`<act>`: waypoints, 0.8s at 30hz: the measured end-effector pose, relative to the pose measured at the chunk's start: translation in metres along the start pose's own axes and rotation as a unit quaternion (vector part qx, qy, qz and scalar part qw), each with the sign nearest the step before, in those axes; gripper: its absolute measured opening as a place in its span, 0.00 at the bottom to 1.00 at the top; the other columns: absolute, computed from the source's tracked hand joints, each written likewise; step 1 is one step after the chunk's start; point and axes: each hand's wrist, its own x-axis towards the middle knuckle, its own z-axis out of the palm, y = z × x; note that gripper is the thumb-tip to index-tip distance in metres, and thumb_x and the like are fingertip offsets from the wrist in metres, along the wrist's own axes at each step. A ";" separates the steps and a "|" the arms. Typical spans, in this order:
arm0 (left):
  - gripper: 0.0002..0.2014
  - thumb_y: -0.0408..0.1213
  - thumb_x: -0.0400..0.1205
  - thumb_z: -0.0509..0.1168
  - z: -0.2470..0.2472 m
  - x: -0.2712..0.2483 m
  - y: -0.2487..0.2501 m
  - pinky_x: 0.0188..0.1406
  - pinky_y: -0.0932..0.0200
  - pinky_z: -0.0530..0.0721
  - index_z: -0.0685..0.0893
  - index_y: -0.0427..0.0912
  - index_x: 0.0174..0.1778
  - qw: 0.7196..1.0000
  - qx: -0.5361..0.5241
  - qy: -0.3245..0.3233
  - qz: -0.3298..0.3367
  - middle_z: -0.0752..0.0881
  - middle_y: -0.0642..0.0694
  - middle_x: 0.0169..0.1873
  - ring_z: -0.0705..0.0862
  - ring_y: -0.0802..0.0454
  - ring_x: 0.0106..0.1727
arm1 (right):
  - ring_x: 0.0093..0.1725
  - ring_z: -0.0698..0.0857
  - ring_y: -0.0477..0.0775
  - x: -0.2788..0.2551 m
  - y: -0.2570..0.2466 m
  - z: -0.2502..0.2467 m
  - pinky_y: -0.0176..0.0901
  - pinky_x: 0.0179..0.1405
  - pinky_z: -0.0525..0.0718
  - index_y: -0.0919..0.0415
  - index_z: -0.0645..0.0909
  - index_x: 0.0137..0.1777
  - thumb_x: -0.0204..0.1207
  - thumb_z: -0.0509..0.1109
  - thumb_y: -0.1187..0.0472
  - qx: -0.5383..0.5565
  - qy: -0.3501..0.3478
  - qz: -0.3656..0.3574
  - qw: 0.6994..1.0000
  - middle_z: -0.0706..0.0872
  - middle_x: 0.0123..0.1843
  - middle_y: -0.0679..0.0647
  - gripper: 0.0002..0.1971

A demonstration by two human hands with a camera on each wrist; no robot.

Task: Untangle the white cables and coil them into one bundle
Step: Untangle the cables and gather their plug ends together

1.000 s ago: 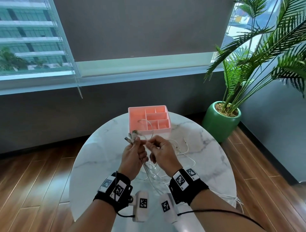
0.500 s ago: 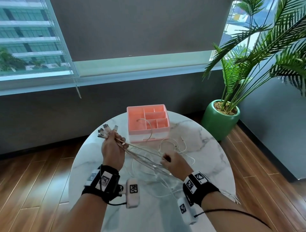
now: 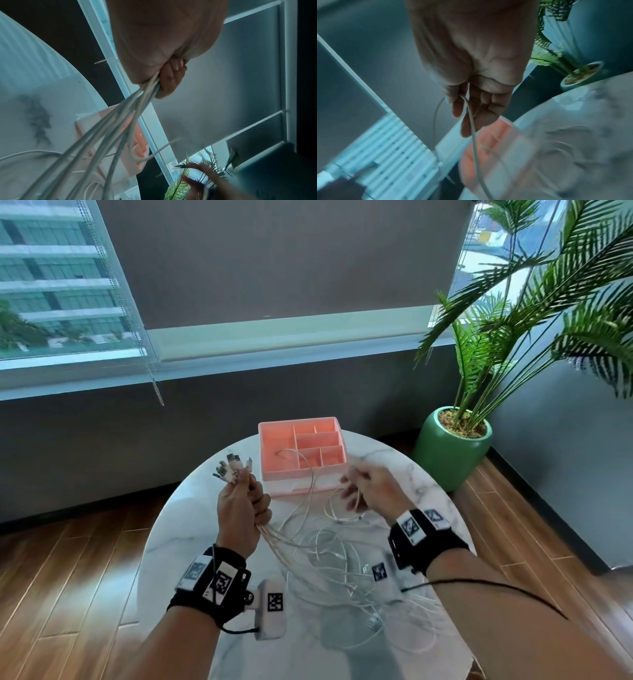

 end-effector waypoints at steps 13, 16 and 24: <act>0.17 0.54 0.81 0.64 0.016 -0.019 0.006 0.20 0.64 0.51 0.71 0.46 0.35 0.996 0.049 -0.076 0.025 0.54 0.48 0.28 0.56 0.58 0.20 | 0.20 0.66 0.40 -0.007 -0.123 0.049 0.32 0.19 0.65 0.71 0.82 0.49 0.88 0.59 0.62 0.050 -0.041 -0.240 0.969 0.77 0.25 0.42 0.14; 0.18 0.55 0.80 0.67 0.018 -0.018 0.005 0.20 0.64 0.52 0.77 0.41 0.41 0.994 0.070 -0.077 0.037 0.58 0.52 0.23 0.56 0.58 0.20 | 0.26 0.74 0.36 -0.006 -0.090 0.064 0.28 0.30 0.70 0.67 0.80 0.45 0.89 0.54 0.62 -0.062 -0.085 -0.191 0.976 0.77 0.31 0.42 0.16; 0.14 0.35 0.83 0.71 0.007 -0.005 -0.005 0.15 0.65 0.61 0.76 0.42 0.33 0.989 0.143 -0.023 0.015 0.70 0.49 0.20 0.62 0.56 0.18 | 0.23 0.75 0.40 -0.020 -0.048 0.076 0.37 0.26 0.76 0.51 0.79 0.42 0.89 0.57 0.56 -0.142 -0.191 -0.175 0.955 0.81 0.25 0.40 0.15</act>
